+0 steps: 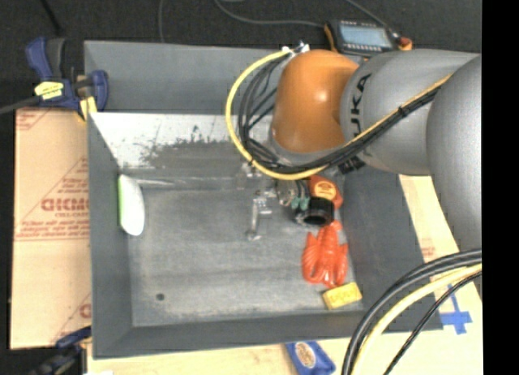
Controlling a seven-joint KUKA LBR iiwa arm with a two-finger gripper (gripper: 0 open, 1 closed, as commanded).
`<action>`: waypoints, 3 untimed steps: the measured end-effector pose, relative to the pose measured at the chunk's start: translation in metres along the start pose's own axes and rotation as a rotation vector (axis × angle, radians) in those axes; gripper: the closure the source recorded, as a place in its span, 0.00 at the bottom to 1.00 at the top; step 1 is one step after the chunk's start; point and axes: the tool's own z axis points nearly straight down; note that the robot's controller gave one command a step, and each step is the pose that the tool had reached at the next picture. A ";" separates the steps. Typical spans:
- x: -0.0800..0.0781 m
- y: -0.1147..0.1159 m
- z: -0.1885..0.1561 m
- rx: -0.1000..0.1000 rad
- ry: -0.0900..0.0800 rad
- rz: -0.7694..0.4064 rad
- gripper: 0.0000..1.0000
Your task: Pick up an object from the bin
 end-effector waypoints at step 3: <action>-0.003 -0.044 -0.019 0.002 -0.007 -0.341 0.00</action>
Offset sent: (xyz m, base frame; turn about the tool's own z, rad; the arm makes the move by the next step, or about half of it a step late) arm 0.0107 -0.0647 -0.0230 -0.5742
